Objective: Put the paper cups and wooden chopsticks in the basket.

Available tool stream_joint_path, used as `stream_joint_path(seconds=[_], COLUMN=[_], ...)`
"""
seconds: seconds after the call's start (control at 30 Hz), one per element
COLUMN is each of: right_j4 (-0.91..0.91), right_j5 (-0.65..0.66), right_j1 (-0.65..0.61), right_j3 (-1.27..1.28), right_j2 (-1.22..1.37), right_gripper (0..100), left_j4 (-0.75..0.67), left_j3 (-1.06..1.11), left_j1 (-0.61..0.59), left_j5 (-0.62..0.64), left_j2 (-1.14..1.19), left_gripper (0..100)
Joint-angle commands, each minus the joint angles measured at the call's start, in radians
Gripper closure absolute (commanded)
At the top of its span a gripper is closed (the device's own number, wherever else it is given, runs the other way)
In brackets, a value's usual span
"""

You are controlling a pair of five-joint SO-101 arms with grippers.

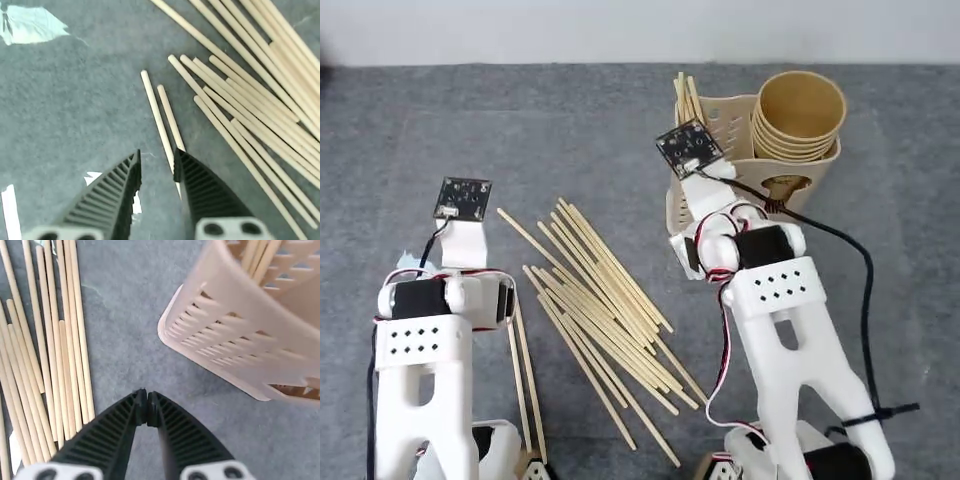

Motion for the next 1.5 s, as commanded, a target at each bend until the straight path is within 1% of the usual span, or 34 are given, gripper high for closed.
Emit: stream_joint_path(seconds=[0.0,0.07,0.13,0.27,0.43,0.53,0.63,0.9,1.0,1.13,1.17,1.47], right_j4=[-0.030,-0.030,-0.030,-0.030,-0.030,-0.030,-0.030,-0.030,-0.030,-0.030,-0.030,-0.024], right_j5=[-0.008,-0.009,-0.009,-0.009,-0.009,-0.009,-0.009,-0.009,-0.009,-0.009,-0.009,-0.009], right_j1=[0.051,0.071,0.076,0.070,0.070,0.070,0.070,0.073,0.073,0.073,0.074,0.074], right_j3=[-0.009,-0.009,-0.006,-0.005,-0.003,-0.003,-0.003,-0.003,-0.003,-0.003,-0.003,-0.003], right_j2=[-0.039,-0.039,-0.039,-0.039,-0.036,-0.031,-0.030,-0.030,-0.030,-0.031,-0.035,-0.039], right_gripper=[98.1,98.1,98.1,98.1,98.1,98.1,98.1,98.1,98.1,98.1,98.1,98.1], left_j4=[0.012,0.005,-0.014,-0.066,-0.138,-0.147,-0.158,-0.285,-0.265,-0.261,-0.258,-0.206], left_j3=[-0.030,-0.010,-0.002,-0.002,-0.042,-0.091,-0.130,-0.113,-0.139,-0.148,-0.148,-0.159], left_j1=[0.000,0.003,0.008,0.008,0.000,0.002,0.005,0.005,0.005,0.020,0.028,0.080], left_j5=[0.041,0.120,0.147,0.150,0.150,0.149,0.149,0.150,0.155,0.192,0.193,0.199], left_j2=[-0.023,-0.023,-0.021,0.014,0.239,0.376,0.470,0.678,0.733,0.770,0.775,0.773], left_gripper=[83,78,77,81,83,83,83,83,85,97,99,99])
